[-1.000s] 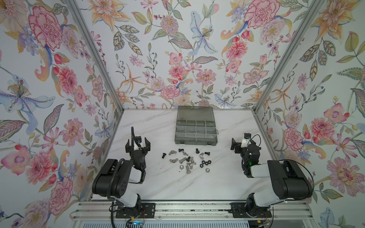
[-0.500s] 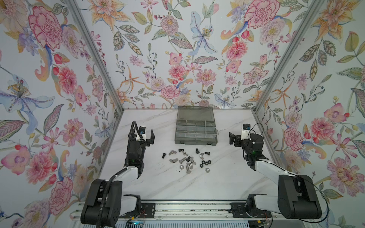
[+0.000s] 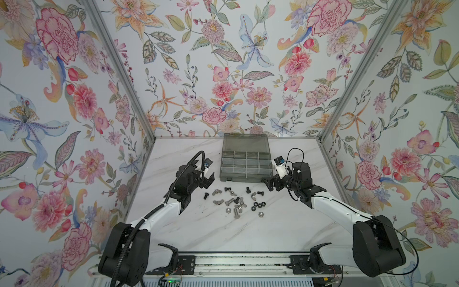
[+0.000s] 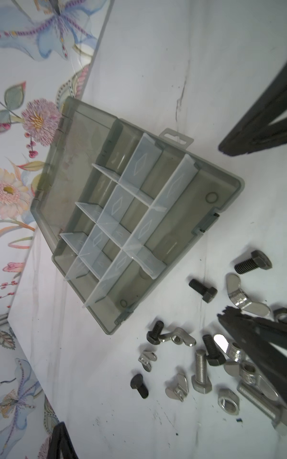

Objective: Sort the screws and nuts into containers
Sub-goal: 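Move the left gripper toward the silver wing nut while the right gripper approaches the pile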

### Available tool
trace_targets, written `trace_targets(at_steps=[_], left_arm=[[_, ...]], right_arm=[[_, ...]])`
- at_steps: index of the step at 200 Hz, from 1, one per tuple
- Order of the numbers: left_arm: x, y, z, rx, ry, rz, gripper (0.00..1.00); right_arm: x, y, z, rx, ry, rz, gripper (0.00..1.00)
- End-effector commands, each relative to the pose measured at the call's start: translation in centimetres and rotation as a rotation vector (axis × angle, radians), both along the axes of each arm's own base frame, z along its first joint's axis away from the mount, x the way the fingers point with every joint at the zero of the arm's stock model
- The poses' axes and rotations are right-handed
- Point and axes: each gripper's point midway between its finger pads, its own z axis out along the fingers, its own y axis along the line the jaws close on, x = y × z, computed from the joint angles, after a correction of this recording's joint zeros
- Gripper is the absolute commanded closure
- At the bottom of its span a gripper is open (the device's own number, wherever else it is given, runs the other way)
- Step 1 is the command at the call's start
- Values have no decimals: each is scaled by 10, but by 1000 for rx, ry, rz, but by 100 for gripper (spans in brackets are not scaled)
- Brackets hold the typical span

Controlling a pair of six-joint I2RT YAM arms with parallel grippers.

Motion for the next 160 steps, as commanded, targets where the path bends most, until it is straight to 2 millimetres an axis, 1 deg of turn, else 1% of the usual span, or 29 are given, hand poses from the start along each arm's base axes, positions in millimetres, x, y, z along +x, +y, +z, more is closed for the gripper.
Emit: trace_targets(at_steps=[1,15,29,46,57,82,96,106,107,109,111,160], left_arm=[[-4,-3,-29,221,86,-87,1],[3,-2,-28,273,82,-90,1],[6,-6,-31,330,87,-137,1],[9,-9,-41,385,114,-186,1],[7,-12,-51,401,146,-219,2],[4,-27,-63,388,175,-323,4],[1,-36,-65,366,177,-368,5],[-1,-41,-62,349,183,-396,5],[-1,-41,-61,348,183,-398,5],[-1,-41,-71,351,210,-407,5],[-2,-42,-73,350,221,-413,5],[-12,-57,-81,303,318,-506,6]], right_arm=[[-11,11,-4,-17,27,64,0],[-15,12,-2,-13,17,70,0],[-20,12,0,0,7,72,0],[-26,10,3,15,-10,68,0],[-30,9,4,27,-22,62,0],[-36,8,7,56,-36,57,0],[-38,7,6,58,-34,53,0],[-39,5,4,55,-30,48,0],[-39,5,4,54,-29,47,0],[-39,5,4,53,-31,47,0],[-39,5,3,52,-28,45,0],[-42,2,0,56,-33,34,1]])
